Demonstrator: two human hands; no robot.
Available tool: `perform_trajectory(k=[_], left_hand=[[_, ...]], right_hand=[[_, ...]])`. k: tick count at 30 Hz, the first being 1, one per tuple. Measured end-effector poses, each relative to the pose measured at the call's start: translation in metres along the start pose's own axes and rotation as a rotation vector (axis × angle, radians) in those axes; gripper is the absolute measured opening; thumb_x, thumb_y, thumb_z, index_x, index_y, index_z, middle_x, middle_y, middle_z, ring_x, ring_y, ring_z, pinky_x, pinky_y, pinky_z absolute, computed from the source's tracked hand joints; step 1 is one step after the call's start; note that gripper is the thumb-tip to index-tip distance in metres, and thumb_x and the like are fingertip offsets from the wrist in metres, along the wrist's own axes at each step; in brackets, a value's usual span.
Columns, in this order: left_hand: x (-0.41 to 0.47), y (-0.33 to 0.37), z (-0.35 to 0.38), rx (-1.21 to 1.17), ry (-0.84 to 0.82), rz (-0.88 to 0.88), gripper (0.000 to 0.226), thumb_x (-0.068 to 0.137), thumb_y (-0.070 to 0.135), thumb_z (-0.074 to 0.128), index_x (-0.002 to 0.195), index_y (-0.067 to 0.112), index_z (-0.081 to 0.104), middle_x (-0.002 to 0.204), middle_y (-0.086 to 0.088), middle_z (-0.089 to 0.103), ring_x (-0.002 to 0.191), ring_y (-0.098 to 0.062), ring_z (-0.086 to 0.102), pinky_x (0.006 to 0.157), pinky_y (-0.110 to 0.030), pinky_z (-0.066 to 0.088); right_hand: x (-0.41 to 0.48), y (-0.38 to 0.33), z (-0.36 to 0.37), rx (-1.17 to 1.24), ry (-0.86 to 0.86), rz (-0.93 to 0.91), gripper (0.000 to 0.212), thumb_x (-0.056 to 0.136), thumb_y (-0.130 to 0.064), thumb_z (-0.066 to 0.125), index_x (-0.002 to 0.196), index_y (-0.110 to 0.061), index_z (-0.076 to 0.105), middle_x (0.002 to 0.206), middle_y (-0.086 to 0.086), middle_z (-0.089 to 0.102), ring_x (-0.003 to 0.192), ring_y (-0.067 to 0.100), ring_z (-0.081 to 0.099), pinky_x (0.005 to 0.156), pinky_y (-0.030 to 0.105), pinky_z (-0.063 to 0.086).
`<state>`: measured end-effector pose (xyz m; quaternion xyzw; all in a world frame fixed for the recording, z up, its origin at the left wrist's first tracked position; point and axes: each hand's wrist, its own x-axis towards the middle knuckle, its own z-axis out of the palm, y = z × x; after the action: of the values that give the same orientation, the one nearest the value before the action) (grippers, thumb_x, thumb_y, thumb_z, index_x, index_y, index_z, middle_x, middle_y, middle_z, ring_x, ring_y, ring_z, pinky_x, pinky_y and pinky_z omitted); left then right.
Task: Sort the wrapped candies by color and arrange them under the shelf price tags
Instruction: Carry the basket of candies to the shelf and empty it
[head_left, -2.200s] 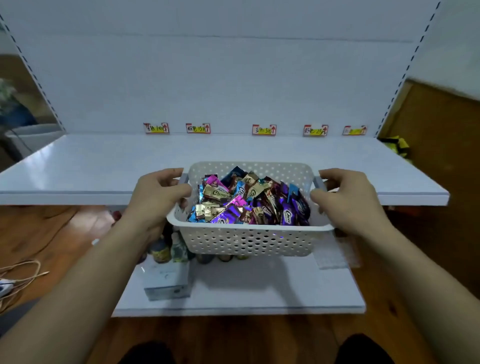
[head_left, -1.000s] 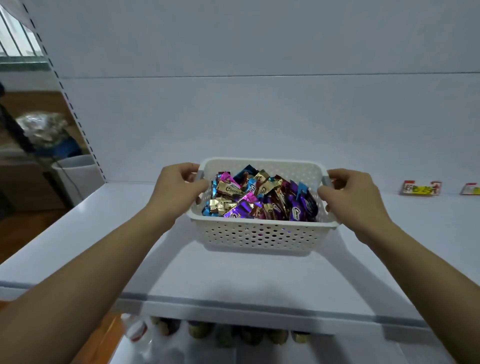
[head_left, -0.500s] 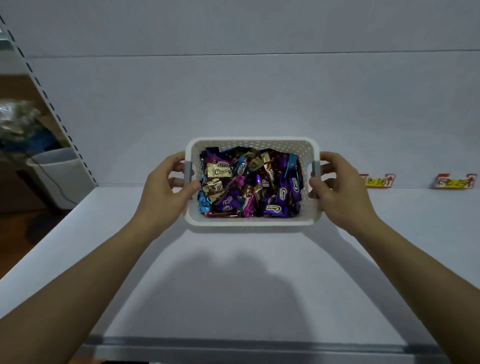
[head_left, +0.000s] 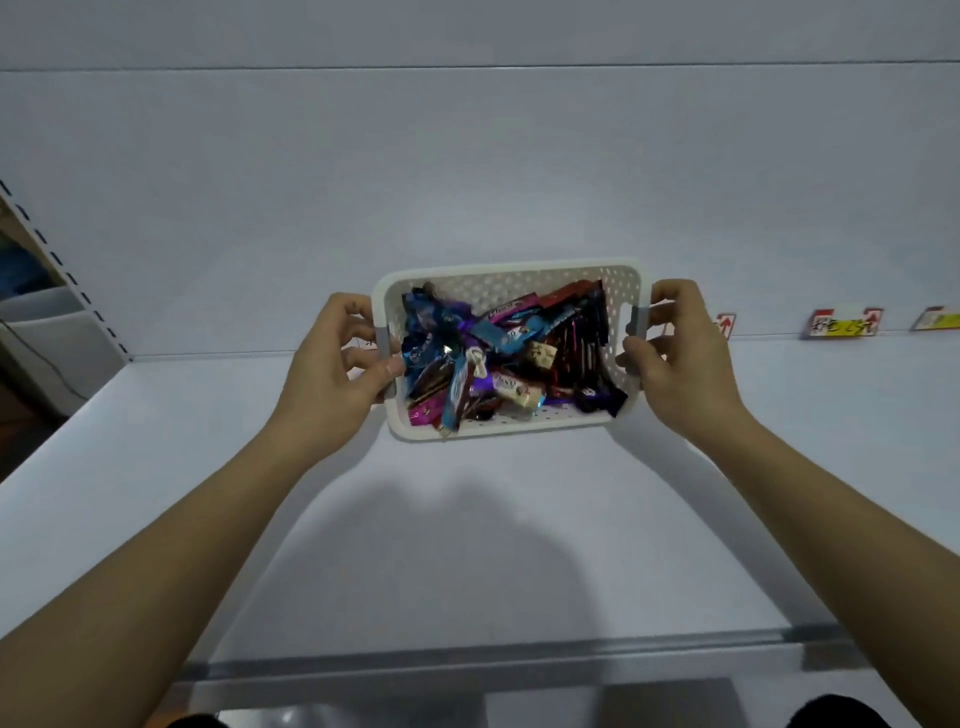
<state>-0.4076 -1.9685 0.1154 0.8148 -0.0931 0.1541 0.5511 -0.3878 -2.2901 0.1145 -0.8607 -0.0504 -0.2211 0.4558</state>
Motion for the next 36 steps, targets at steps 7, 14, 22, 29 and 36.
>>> perform_trajectory(k=[7,14,22,29,36], left_hand=[[0.000,-0.006,0.019,0.175,0.086,0.125,0.035,0.091,0.014,0.071,0.111,0.029,0.046,0.101,0.022,0.058,0.083,-0.008,0.066,0.068,-0.033,0.063],[0.004,-0.001,0.031,0.183,0.179,0.219,0.033,0.089,0.013,0.074,0.105,0.028,0.050,0.094,0.022,0.063,0.089,0.002,0.065,0.075,-0.021,0.056],[0.007,0.003,0.030,0.203,0.200,0.301,0.046,0.090,0.005,0.071,0.098,0.043,0.047,0.094,0.029,0.061,0.093,0.003,0.063,0.077,-0.014,0.051],[0.012,0.006,0.027,0.202,0.235,0.345,0.049,0.090,0.001,0.069,0.096,0.043,0.045,0.098,0.004,0.063,0.096,-0.008,0.063,0.072,-0.030,0.061],[0.014,0.021,0.021,0.132,0.229,0.397,0.050,0.090,-0.008,0.064,0.097,0.039,0.047,0.100,-0.005,0.064,0.100,-0.019,0.065,0.068,-0.041,0.062]], right_hand=[[-0.001,0.011,-0.006,-0.007,0.055,-0.022,0.034,0.095,-0.003,0.062,0.111,-0.025,0.042,0.099,-0.007,0.061,0.075,0.003,0.068,0.059,0.018,0.055],[0.001,0.013,-0.015,-0.014,0.103,-0.084,0.034,0.093,-0.003,0.065,0.106,-0.026,0.044,0.091,-0.021,0.060,0.082,0.003,0.069,0.069,0.042,0.062],[0.005,0.008,-0.016,-0.081,0.124,-0.171,0.034,0.095,-0.002,0.061,0.106,-0.026,0.040,0.098,-0.002,0.063,0.089,0.018,0.068,0.071,0.028,0.056],[0.011,0.000,-0.022,-0.083,0.136,-0.217,0.039,0.093,0.001,0.062,0.105,-0.028,0.038,0.099,0.000,0.066,0.096,0.016,0.067,0.076,0.029,0.055],[0.016,-0.010,-0.033,-0.079,0.188,-0.263,0.038,0.093,0.003,0.060,0.105,-0.028,0.040,0.097,-0.002,0.065,0.096,0.014,0.068,0.078,0.047,0.059]])
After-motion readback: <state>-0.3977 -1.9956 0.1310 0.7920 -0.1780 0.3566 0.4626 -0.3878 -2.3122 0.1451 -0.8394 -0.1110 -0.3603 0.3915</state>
